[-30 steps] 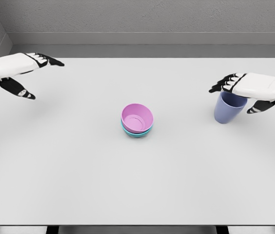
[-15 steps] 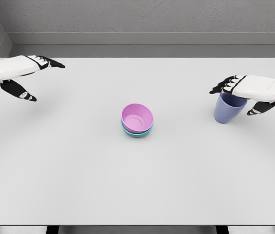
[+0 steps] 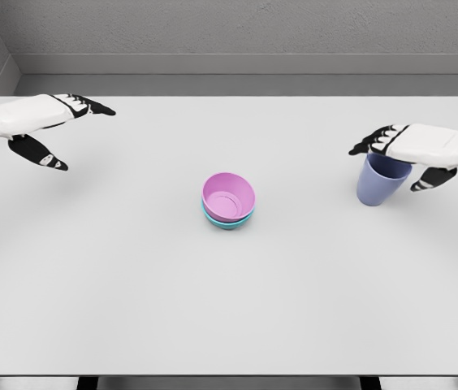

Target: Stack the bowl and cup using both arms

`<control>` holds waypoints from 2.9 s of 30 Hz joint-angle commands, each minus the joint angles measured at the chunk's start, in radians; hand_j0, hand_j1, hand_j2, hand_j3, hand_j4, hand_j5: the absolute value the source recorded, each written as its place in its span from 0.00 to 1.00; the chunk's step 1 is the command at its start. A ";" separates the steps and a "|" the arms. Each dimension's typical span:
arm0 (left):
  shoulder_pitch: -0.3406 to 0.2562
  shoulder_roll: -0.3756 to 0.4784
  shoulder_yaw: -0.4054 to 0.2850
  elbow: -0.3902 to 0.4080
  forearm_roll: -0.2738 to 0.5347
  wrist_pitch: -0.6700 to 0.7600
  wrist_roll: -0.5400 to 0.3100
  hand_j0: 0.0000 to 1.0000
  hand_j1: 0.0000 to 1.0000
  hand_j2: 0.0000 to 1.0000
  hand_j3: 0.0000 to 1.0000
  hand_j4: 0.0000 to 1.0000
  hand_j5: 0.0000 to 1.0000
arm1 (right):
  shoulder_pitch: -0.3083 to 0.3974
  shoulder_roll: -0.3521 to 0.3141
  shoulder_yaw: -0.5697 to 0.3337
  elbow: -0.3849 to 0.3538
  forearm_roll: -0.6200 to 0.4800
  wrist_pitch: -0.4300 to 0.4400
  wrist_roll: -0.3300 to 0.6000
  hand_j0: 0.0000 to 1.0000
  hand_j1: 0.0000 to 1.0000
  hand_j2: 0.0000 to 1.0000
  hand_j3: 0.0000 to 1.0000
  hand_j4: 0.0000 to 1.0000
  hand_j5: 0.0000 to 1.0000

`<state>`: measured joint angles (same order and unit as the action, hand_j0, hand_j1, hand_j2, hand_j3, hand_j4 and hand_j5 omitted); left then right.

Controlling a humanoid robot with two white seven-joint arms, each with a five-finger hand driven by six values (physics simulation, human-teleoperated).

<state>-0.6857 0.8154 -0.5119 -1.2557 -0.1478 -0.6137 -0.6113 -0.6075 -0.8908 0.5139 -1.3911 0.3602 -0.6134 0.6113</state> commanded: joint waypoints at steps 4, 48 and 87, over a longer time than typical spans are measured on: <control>0.002 0.001 0.000 -0.008 0.007 0.003 0.000 1.00 1.00 1.00 1.00 1.00 1.00 | -0.009 0.007 0.020 0.020 -0.004 0.003 0.000 1.00 1.00 1.00 1.00 1.00 1.00; 0.002 0.001 0.000 -0.007 0.005 0.003 0.000 1.00 1.00 1.00 1.00 1.00 1.00 | -0.026 0.041 0.025 0.095 0.020 0.003 0.000 0.87 0.87 0.87 0.87 0.87 0.87; 0.002 0.005 0.000 -0.001 0.005 0.003 0.000 1.00 1.00 1.00 1.00 1.00 1.00 | -0.046 0.075 0.026 0.093 0.013 0.003 0.000 0.70 0.70 0.70 0.70 0.70 0.70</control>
<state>-0.6842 0.8192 -0.5129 -1.2569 -0.1500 -0.6137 -0.6113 -0.6535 -0.8153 0.5405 -1.2972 0.3807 -0.6137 0.6111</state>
